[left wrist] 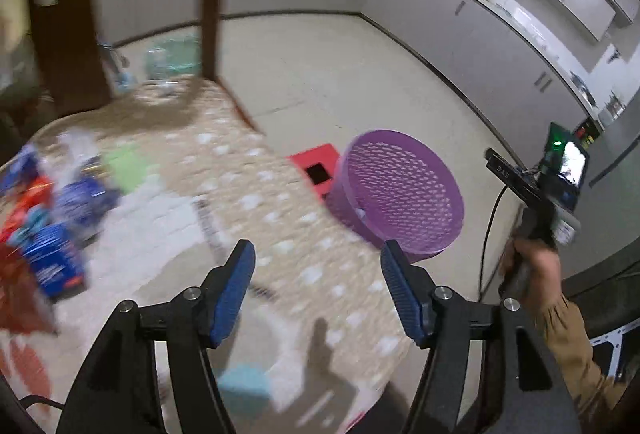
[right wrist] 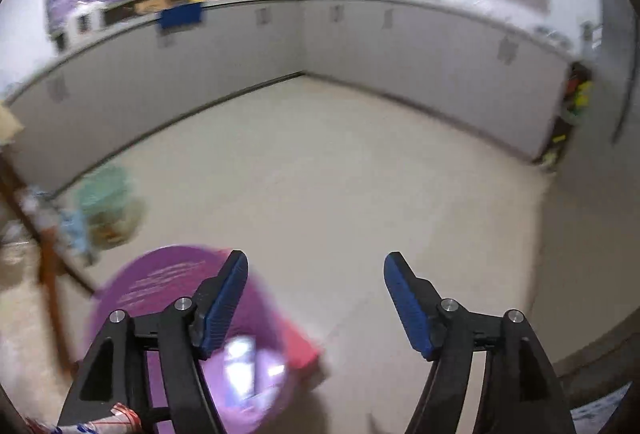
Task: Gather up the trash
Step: 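Return both tools to the trash pile on the bed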
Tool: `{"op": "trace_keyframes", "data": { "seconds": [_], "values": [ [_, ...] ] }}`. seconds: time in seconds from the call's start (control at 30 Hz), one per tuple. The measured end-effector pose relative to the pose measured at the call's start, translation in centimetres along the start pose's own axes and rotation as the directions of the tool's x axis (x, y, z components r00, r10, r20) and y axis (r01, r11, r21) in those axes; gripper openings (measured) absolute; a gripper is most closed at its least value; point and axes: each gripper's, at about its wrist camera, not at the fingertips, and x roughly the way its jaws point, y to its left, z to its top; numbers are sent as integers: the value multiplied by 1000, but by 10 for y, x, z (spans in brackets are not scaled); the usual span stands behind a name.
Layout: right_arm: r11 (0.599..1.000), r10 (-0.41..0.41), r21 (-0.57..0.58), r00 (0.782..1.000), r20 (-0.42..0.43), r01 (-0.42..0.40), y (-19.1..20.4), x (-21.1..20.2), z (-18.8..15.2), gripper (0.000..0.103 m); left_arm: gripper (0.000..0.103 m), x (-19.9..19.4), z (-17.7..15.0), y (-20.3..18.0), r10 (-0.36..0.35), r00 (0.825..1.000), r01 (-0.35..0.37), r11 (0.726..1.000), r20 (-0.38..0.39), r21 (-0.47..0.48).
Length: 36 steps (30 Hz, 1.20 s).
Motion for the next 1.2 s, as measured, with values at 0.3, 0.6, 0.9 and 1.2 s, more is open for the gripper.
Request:
{"op": "trace_keyframes", "data": {
  "seconds": [0.3, 0.6, 0.9, 1.2],
  "values": [
    [937, -348, 2, 934, 79, 349, 9, 61, -9, 77, 67, -65, -27, 84, 209, 977, -199, 957, 28, -209],
    [944, -325, 79, 945, 46, 321, 23, 87, -11, 75, 67, -85, -43, 152, 321, 947, -296, 876, 3, -381],
    [967, -237, 86, 970, -55, 241, 52, 103, -17, 73, 67, -111, -57, 178, 370, 929, -326, 845, 23, -425],
    [960, -281, 8, 959, 32, 281, 22, 40, -12, 76, 71, -142, -89, 217, 435, 900, -367, 801, 38, -473]
  ]
}}
